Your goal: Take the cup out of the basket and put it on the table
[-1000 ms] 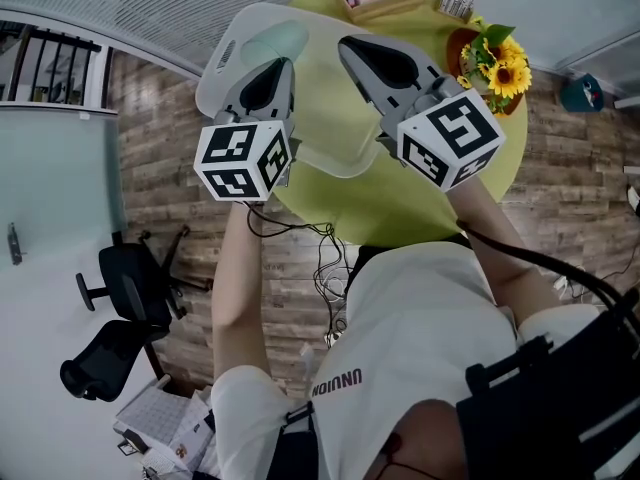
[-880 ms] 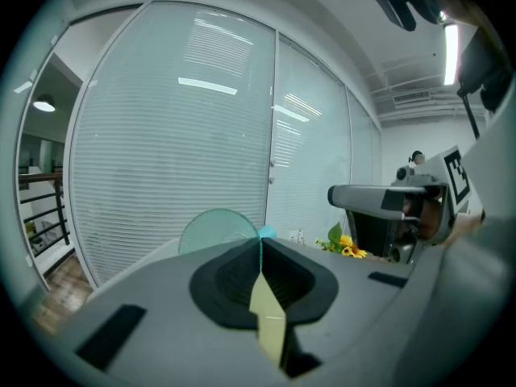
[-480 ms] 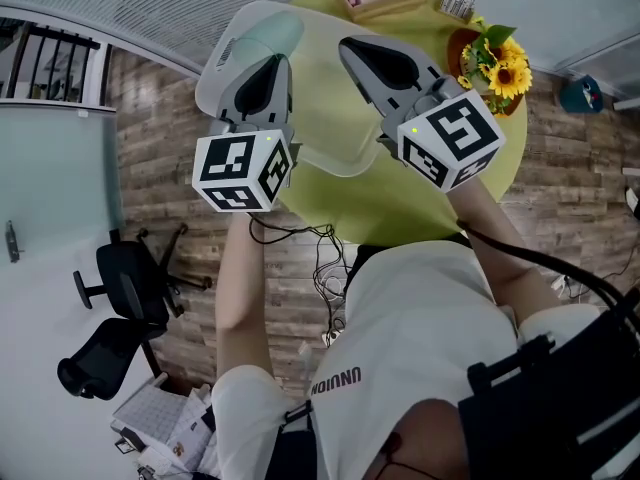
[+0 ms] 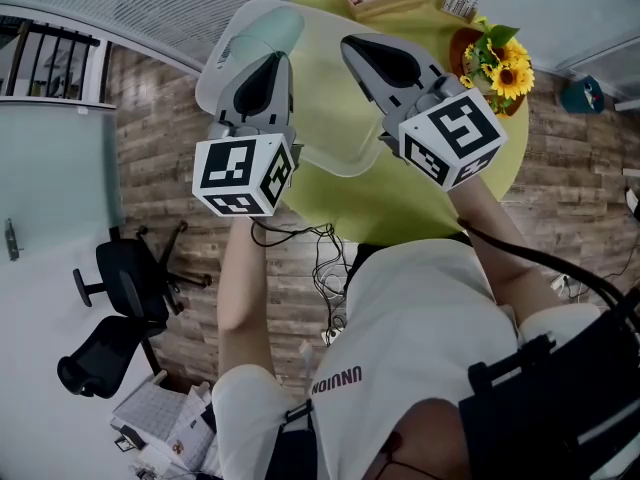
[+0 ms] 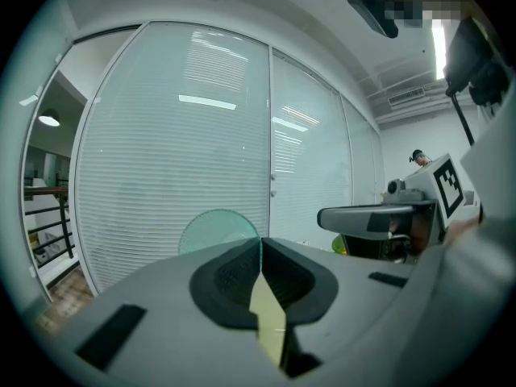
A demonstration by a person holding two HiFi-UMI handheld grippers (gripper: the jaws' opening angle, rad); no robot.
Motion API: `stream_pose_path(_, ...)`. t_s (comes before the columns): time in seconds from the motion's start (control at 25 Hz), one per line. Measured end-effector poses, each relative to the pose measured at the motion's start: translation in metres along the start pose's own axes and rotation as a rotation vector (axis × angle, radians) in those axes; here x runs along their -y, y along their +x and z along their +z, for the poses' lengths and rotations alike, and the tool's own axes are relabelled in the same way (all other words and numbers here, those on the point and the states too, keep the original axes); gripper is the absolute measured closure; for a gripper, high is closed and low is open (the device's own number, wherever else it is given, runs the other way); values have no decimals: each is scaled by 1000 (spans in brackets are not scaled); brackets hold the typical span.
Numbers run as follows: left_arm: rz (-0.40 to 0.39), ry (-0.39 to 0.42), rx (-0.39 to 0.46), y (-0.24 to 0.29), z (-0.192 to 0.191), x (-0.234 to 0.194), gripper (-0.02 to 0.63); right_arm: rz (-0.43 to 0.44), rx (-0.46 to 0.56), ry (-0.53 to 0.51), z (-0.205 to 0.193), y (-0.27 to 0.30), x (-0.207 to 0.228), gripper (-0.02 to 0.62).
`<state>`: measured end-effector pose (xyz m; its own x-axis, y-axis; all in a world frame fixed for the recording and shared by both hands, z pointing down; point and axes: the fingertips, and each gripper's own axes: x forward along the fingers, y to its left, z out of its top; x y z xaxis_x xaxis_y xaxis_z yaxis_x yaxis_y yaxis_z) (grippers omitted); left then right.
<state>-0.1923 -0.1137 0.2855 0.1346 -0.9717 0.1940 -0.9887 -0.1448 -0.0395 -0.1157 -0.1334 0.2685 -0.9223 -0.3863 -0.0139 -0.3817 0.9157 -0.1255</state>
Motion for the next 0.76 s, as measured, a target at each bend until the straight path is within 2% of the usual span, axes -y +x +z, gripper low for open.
stream_pose_path(0.76, -6, 7, 6, -2, 2, 0, 586, 1, -9, 9, -4, 5, 0, 577)
